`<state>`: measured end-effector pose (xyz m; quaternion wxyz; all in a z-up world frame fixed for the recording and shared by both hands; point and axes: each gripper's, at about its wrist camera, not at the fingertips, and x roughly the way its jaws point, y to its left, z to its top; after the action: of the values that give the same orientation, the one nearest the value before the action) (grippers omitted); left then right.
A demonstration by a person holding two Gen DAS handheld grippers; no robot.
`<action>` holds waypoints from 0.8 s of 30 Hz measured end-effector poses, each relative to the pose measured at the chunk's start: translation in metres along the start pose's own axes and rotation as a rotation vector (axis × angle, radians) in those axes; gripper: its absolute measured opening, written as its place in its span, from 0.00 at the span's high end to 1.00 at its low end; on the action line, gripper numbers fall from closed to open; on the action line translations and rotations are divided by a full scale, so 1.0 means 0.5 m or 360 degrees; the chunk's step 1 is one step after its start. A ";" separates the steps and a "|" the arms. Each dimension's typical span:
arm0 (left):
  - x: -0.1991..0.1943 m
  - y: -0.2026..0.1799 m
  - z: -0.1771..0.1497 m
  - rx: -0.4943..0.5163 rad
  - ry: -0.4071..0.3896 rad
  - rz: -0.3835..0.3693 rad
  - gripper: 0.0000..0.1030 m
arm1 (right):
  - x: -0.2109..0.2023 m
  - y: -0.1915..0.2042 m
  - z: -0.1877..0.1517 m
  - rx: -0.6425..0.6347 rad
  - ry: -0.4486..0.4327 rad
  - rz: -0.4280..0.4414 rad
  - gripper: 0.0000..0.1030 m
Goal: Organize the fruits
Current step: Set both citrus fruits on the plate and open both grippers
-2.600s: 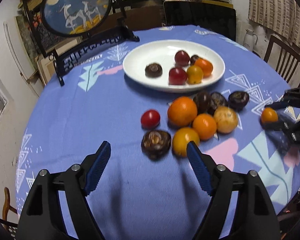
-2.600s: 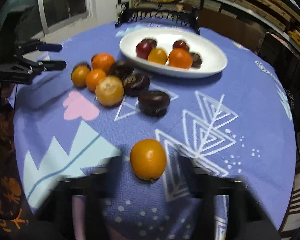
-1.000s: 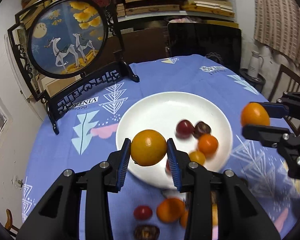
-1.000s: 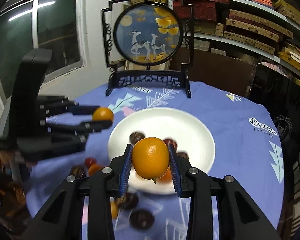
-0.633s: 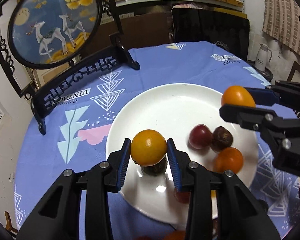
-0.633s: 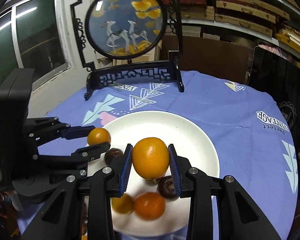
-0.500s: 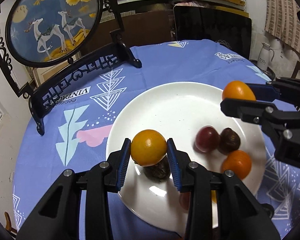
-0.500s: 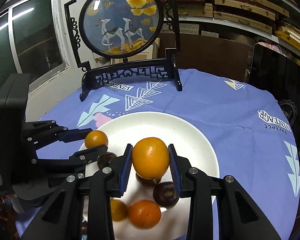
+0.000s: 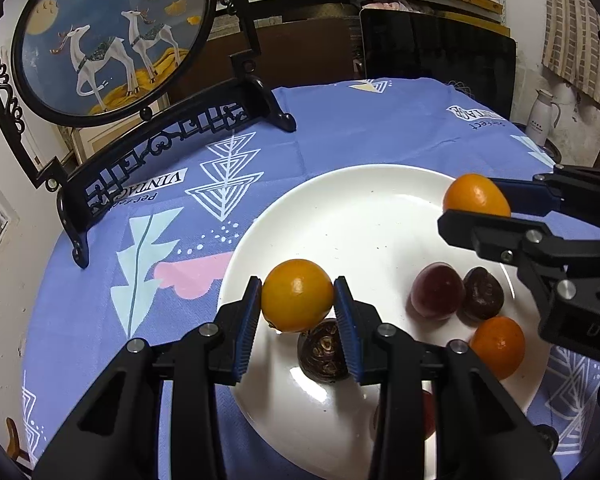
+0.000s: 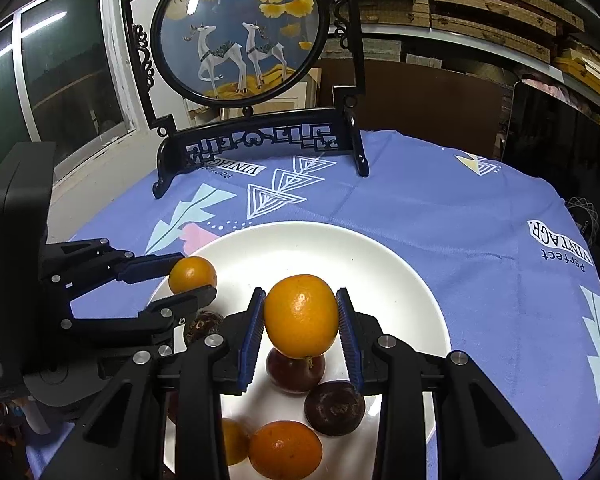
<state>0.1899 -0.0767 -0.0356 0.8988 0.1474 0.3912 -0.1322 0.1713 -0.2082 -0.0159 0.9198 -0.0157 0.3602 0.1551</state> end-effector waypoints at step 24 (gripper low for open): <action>-0.115 0.017 -0.059 -0.0029 -0.0086 0.0015 0.37 | -0.143 0.016 -0.095 -0.0009 -0.0038 -0.0049 0.37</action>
<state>0.1352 -0.0509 -0.0107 0.9109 0.1373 0.3673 -0.1283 0.0882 -0.2270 -0.0027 0.9263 -0.0220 0.3483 0.1422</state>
